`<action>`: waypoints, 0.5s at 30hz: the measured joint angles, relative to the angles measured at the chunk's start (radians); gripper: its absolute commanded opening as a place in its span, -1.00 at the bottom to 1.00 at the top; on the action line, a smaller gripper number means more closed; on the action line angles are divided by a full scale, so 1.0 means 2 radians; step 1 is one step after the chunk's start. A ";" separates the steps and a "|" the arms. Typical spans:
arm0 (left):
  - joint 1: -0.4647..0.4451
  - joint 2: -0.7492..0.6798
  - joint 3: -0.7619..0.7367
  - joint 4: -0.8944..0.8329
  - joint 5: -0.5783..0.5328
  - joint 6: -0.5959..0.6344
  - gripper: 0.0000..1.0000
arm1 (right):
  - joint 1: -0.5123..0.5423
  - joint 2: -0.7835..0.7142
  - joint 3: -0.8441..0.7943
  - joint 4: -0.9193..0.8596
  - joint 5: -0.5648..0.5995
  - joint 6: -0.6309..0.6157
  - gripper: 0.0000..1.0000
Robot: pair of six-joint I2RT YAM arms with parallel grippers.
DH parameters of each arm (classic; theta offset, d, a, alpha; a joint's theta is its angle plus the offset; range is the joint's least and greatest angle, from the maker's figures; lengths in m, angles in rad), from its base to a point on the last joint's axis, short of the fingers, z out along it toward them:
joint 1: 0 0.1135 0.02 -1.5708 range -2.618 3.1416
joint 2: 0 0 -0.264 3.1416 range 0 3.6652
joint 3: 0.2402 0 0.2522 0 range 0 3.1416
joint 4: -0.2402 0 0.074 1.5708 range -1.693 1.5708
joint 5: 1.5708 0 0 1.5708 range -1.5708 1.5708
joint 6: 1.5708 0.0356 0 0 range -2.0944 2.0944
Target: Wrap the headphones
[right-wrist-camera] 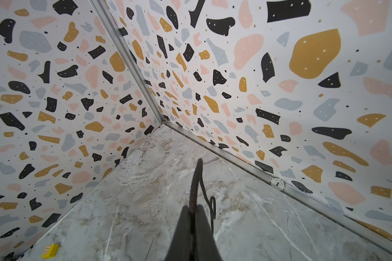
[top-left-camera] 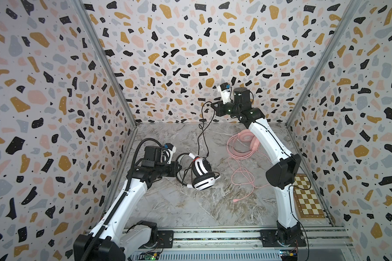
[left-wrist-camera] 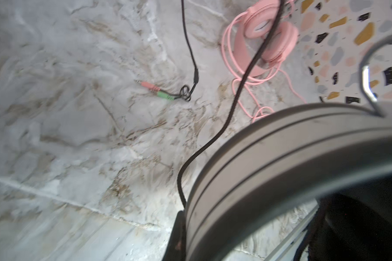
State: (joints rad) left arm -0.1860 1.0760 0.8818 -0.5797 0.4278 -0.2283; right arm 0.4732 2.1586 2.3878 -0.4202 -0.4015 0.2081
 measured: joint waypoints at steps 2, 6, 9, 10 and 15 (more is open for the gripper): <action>-0.001 0.007 -0.002 -0.003 -0.024 0.000 -1.00 | 0.000 -0.023 -0.024 0.000 -0.001 0.000 -1.00; -0.001 0.013 -0.002 -0.006 -0.057 -0.002 -1.00 | 0.000 -0.078 -0.068 0.000 -0.001 -0.002 -1.00; -0.001 0.008 -0.002 -0.003 -0.070 -0.011 -1.00 | -0.002 -0.126 -0.107 0.004 -0.002 -0.009 -1.00; -0.001 0.006 -0.002 0.000 -0.073 -0.014 -1.00 | -0.002 -0.148 -0.130 0.009 -0.003 -0.010 -1.00; -0.001 -0.013 -0.001 0.026 -0.084 -0.039 -1.00 | -0.015 -0.242 -0.261 0.036 -0.014 -0.010 -1.00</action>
State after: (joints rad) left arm -0.1886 1.0492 0.8799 -0.5278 0.2596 -0.3061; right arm 0.4427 1.6737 1.8668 -0.3477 -0.4294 0.1890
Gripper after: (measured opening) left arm 0.058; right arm 0.062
